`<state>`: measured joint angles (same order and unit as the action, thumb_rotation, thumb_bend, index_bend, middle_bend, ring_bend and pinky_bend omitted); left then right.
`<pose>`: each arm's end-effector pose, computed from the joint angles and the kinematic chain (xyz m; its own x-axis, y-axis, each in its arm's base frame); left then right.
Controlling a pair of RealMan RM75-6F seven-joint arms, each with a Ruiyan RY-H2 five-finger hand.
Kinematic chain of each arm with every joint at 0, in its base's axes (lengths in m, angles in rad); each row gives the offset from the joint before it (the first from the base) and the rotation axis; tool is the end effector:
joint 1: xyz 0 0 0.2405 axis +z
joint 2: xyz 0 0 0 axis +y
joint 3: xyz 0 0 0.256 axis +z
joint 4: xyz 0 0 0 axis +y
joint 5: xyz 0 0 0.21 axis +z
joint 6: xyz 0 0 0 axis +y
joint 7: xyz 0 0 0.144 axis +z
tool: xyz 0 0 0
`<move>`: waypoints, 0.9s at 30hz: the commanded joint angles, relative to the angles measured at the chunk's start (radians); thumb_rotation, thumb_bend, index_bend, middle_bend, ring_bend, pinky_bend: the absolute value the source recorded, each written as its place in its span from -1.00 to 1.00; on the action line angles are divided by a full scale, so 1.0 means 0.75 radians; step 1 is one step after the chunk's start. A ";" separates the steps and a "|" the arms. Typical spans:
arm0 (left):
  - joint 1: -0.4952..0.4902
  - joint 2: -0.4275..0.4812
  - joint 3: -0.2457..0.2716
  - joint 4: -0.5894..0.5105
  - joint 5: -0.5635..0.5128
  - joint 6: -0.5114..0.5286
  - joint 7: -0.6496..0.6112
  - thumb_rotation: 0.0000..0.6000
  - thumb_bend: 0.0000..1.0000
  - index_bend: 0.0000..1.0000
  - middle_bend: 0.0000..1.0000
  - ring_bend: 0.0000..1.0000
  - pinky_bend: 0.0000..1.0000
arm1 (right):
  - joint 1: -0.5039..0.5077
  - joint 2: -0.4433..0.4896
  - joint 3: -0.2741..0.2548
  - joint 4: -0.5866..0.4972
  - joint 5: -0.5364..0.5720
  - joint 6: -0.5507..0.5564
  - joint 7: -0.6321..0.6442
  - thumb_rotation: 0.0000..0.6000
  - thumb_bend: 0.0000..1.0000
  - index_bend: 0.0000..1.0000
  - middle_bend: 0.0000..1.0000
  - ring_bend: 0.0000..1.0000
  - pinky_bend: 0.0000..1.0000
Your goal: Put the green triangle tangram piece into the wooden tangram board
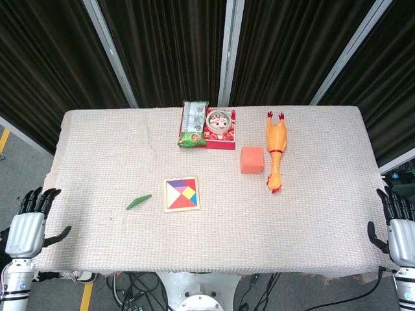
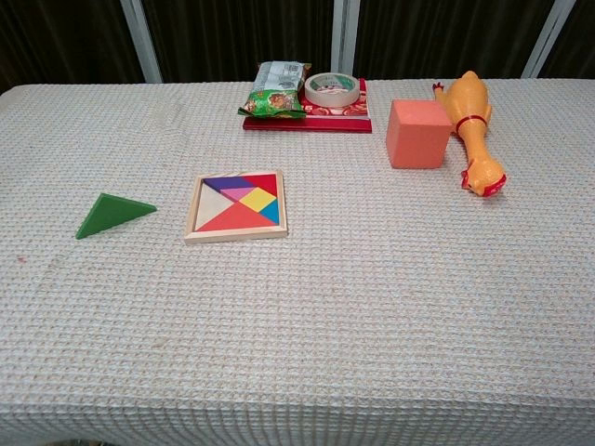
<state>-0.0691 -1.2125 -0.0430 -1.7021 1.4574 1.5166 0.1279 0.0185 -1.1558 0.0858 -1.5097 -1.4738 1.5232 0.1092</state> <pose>-0.2912 0.1726 0.1277 0.3420 0.0013 0.9397 0.9389 0.0404 -0.3418 -0.3377 -0.1674 0.1693 0.3534 0.0557 0.9338 -0.9339 0.0797 0.3487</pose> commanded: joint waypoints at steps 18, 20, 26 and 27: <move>-0.070 -0.032 -0.009 -0.125 0.005 -0.100 0.128 1.00 -0.69 -0.75 -0.77 -1.00 -1.00 | -0.008 0.018 0.009 0.037 0.005 0.012 0.061 1.00 -0.18 -1.00 -1.00 -1.00 -1.00; -0.087 -0.053 -0.017 -0.135 -0.015 -0.126 0.155 1.00 -0.70 -0.75 -0.77 -1.00 -1.00 | -0.007 0.019 0.013 0.044 0.010 0.010 0.073 1.00 -0.18 -1.00 -1.00 -1.00 -1.00; -0.161 -0.113 -0.056 -0.212 -0.108 -0.229 0.249 1.00 -0.70 -0.75 -0.77 -1.00 -1.00 | -0.005 0.021 0.020 0.066 0.031 -0.008 0.106 1.00 -0.18 -1.00 -1.00 -1.00 -1.00; -0.172 -0.123 -0.063 -0.220 -0.122 -0.240 0.264 1.00 -0.70 -0.75 -0.77 -1.00 -1.00 | -0.004 0.020 0.019 0.070 0.033 -0.013 0.111 1.00 -0.18 -1.00 -1.00 -1.00 -1.00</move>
<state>-0.1816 -1.2907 -0.0789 -1.8523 1.3840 1.3535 0.3072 0.0151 -1.1405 0.1000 -1.4588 -1.4503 1.5154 0.1909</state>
